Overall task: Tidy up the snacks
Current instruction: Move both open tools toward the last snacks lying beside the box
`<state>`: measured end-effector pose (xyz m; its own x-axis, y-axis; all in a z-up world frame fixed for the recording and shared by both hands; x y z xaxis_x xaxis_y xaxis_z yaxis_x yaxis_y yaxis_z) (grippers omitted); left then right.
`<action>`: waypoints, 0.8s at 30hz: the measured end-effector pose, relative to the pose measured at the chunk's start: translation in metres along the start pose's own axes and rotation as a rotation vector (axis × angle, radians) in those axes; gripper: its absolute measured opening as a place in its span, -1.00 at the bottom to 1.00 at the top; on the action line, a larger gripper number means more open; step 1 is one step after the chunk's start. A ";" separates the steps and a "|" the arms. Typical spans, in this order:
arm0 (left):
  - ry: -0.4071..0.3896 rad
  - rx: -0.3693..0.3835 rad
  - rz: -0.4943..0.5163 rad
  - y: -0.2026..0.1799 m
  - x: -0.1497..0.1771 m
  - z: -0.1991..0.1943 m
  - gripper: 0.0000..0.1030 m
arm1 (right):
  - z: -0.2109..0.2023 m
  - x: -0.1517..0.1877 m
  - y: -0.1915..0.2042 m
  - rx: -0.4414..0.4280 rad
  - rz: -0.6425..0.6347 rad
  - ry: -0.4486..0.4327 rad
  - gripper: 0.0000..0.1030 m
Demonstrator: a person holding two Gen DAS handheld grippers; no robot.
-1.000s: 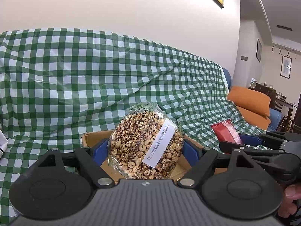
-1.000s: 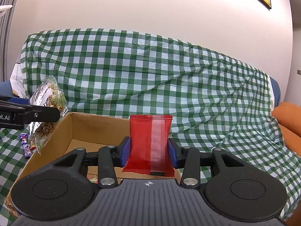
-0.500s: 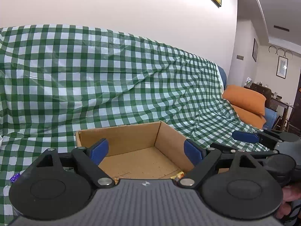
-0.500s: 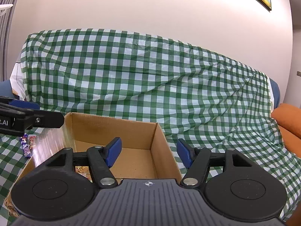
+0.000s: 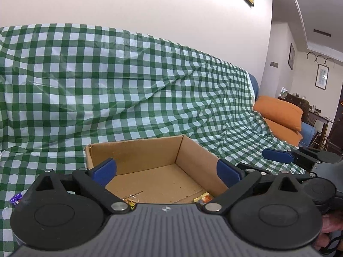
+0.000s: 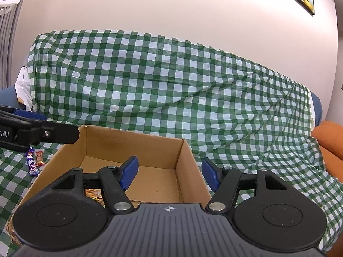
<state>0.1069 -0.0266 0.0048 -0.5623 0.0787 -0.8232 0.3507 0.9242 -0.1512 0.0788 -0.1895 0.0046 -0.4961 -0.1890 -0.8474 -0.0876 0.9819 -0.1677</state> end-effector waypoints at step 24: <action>0.187 -0.246 -0.284 0.132 0.011 0.027 -0.29 | 0.016 -0.014 0.048 -0.129 0.051 0.035 -0.46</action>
<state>0.1668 0.0859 -0.0385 -0.7451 -0.1461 -0.6507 -0.0138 0.9789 -0.2039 0.0954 -0.1402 0.0003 -0.5328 -0.1402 -0.8345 -0.1707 0.9837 -0.0562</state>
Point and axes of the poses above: each gripper's, at about its wrist camera, not at the fingertips, and z roughly the way its jaws point, y to its left, x to its underside, the point moved 9 cm from there along z, roughly the way its jaws point, and after that the axes turned 14 degrees about y, right-handed, at the moved point
